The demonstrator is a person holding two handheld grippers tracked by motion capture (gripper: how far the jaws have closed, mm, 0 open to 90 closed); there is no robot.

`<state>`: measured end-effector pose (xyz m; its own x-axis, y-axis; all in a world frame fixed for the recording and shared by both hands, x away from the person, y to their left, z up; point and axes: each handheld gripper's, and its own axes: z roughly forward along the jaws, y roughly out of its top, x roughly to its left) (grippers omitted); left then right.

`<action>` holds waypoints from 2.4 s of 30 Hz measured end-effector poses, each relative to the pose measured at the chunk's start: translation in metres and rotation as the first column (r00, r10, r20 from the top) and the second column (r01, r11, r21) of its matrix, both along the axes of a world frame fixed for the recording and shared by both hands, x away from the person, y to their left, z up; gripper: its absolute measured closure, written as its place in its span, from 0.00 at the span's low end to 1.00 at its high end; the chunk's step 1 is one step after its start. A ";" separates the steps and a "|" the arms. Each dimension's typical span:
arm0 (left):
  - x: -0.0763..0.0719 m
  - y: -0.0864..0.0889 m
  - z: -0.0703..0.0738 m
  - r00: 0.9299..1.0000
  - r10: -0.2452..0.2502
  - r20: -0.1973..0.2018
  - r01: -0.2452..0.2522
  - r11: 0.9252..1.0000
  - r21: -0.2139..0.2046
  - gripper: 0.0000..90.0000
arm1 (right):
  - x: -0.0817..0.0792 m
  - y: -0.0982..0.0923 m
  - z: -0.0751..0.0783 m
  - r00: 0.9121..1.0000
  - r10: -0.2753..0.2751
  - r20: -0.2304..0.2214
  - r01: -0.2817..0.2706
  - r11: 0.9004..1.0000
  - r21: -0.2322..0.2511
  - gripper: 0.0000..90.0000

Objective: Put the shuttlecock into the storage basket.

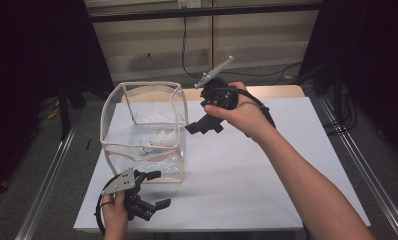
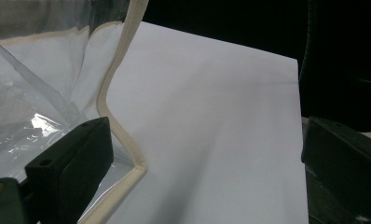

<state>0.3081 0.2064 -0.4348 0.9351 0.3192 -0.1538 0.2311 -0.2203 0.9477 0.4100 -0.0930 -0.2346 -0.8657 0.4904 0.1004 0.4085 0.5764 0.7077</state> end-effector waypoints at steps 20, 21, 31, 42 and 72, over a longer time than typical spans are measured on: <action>0.000 0.000 0.000 1.000 -0.002 -0.002 0.002 1.000 0.004 0.03 | -0.010 -0.037 -0.032 1.000 -0.015 -0.013 0.015 1.000 0.008 0.06; 0.000 0.000 -0.001 1.000 -0.001 -0.003 0.001 1.000 0.003 0.03 | -0.011 -0.039 -0.034 1.000 -0.015 -0.011 0.015 1.000 0.014 0.06; 0.000 -0.001 -0.001 1.000 -0.002 -0.003 0.002 1.000 0.003 0.03 | -0.018 -0.060 -0.048 1.000 -0.026 -0.013 0.026 0.999 0.024 0.06; 0.001 -0.002 -0.001 1.000 -0.001 -0.003 0.001 1.000 0.003 0.03 | -0.027 -0.078 -0.063 1.000 -0.025 -0.019 0.025 0.998 0.050 0.06; 0.000 -0.001 -0.001 1.000 0.000 -0.003 0.000 1.000 0.002 0.03 | -0.052 -0.130 -0.114 0.998 -0.065 -0.014 0.066 0.995 0.073 0.06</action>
